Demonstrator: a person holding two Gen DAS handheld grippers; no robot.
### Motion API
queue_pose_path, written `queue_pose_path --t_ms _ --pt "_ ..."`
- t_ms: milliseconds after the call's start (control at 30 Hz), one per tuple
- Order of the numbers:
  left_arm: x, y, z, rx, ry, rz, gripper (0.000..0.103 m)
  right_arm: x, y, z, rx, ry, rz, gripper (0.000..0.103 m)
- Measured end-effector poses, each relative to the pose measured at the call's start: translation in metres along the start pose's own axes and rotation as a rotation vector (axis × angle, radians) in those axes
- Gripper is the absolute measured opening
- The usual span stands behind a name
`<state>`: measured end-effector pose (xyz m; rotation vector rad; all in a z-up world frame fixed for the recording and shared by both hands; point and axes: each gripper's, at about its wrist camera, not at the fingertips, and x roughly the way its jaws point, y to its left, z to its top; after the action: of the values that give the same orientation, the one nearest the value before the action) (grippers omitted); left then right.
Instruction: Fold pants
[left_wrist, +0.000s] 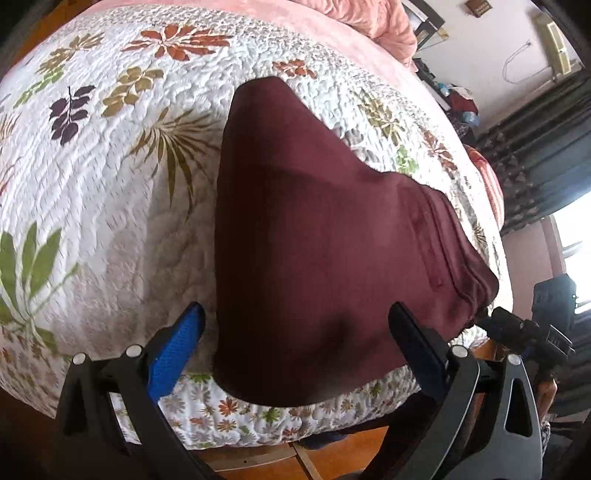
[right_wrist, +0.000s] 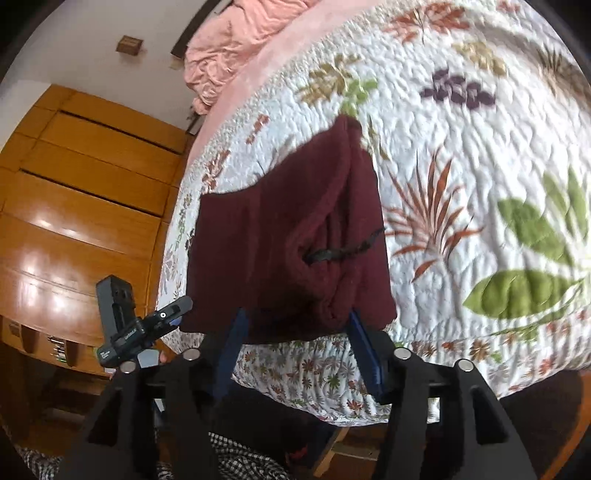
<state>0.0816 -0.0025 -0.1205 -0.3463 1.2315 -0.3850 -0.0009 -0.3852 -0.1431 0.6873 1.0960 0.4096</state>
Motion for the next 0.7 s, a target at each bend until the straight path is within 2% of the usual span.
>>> queue_pose_path --t_ms 233,267,367,500,700 --pt "-0.006 0.012 0.014 0.015 -0.009 0.033 0.099 -0.028 0.000 0.023 -0.041 -0.059 -0.009 0.074" --pt "-0.006 0.012 0.016 0.024 -0.005 0.028 0.099 -0.026 0.000 0.027 -0.048 -0.054 -0.016 0.078" --pt "-0.003 0.010 0.018 0.051 0.009 0.036 0.099 -0.024 -0.003 0.030 -0.058 -0.039 -0.044 0.082" --pt "0.008 -0.001 0.023 0.087 0.021 0.096 0.099 -0.010 -0.010 0.037 -0.054 0.001 -0.086 0.091" --pt "0.035 -0.005 0.033 0.095 0.092 0.071 0.099 0.019 -0.020 0.043 -0.032 0.074 -0.063 0.095"
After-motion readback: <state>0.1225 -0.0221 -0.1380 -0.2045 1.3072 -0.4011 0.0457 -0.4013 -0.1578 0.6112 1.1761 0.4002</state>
